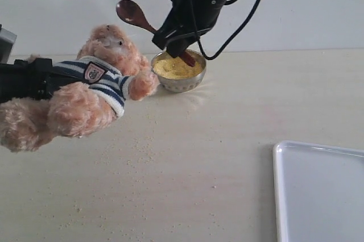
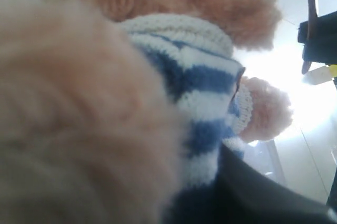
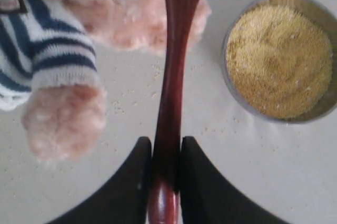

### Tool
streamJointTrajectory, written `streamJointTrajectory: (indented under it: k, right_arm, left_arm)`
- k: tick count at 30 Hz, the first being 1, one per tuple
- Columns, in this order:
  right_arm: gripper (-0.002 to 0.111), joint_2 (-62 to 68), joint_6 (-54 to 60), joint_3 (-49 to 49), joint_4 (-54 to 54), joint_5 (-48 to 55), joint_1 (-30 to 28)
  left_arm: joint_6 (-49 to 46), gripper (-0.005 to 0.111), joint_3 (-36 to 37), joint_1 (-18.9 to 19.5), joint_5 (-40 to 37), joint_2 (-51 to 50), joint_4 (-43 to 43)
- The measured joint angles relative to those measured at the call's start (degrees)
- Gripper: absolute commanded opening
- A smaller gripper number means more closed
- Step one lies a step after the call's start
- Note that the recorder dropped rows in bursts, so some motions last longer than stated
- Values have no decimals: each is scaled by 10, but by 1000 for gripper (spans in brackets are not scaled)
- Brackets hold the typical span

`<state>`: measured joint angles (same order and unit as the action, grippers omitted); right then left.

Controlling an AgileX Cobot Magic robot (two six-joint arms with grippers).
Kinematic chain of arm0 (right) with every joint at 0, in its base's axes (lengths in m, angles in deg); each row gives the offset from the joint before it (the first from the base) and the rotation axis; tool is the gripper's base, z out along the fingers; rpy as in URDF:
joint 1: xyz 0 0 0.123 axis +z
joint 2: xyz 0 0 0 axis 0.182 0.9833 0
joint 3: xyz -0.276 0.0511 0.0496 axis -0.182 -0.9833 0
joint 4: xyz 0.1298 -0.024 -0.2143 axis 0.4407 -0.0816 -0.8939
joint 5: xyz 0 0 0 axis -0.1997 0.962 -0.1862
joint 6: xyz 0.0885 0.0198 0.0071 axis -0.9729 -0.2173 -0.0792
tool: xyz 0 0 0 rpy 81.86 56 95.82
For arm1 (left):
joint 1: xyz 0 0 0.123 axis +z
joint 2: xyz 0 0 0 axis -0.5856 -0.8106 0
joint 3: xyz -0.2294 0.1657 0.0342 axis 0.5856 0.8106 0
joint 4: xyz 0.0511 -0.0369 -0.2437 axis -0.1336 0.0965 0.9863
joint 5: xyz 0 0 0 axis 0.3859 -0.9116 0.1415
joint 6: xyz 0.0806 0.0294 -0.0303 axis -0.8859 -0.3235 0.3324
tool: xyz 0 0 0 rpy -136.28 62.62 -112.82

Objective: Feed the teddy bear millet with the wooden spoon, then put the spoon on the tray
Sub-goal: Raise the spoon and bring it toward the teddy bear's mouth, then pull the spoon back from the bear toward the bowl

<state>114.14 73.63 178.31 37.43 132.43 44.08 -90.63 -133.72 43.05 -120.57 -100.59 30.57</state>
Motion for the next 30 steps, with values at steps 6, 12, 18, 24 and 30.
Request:
streamJointTrajectory:
  k: [6, 12, 18, 24, 30]
  right_arm:
    - [0, 0, -31, 3, -98, -26, 56]
    - [0, 1, -48, 4, -173, -34, 94]
    - [0, 1, -82, 4, -314, -30, 125]
    - [0, 1, -58, 4, -353, -15, 137]
    - [0, 1, -52, 4, -415, -11, 157]
  left_arm:
    - [0, 5, 0, 0, -21, 0, 0]
    - [0, 5, 0, 0, -21, 0, 3]
    - [0, 5, 0, 0, -22, 0, 9]
    - [0, 5, 0, 0, -22, 0, 11]
    - [0, 5, 0, 0, -22, 0, 11]
